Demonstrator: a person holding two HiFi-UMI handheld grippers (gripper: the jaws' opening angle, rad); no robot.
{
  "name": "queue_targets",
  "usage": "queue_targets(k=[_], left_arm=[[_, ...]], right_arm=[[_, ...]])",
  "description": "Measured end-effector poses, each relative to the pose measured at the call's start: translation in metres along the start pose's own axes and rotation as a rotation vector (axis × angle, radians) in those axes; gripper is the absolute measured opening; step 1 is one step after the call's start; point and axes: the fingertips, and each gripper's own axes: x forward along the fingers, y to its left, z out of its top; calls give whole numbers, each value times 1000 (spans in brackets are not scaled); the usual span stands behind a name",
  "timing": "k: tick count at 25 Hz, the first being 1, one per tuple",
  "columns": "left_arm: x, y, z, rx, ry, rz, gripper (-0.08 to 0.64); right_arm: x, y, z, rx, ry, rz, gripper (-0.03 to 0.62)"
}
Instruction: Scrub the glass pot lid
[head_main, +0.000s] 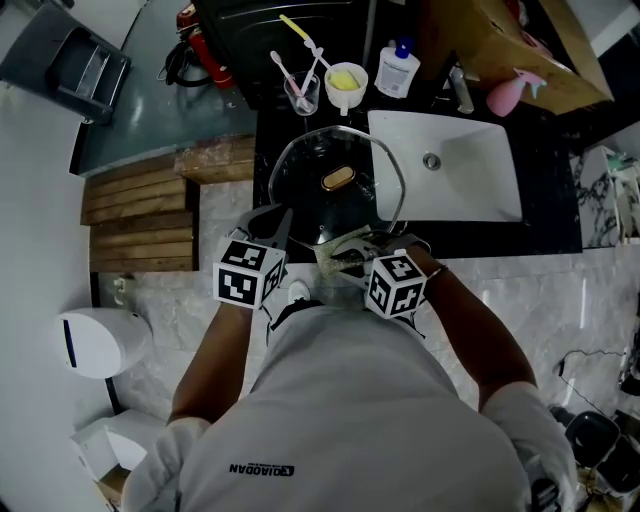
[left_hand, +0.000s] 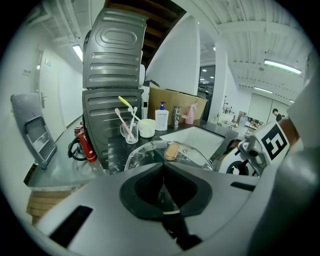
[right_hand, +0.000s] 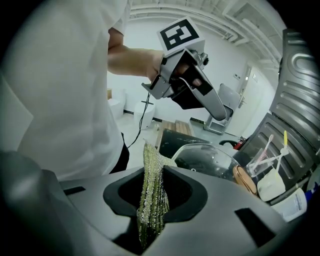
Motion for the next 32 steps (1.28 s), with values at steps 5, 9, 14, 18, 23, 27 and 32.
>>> queue_targets(k=[5,9,14,18,23,27,32], left_arm=[[16,-5,8,59,22,-21,17],[38,-10,13,148,55,-50,17],[75,-18,18,240,92,-92,20],[104,-30,18,292,147,-163,130],[122,-37,17,342,191,-212,143],[122,-38,18,363,210,-240,163],[130,-47,13,351,242,-271,206]], right_arm=[[-18,-3,1,46,-13,15,97],[-49,-26,3,147,-100,-93,92],[-109,-86,-31,389,-211,-366,92],[-136,-121,-67,472,-189,-500,92],[-149,-152,-84,524,-203,-577,92],[-145,-171,-82,521,-225,-576,92],[-135,-193,-80,498,-226,-560,92]])
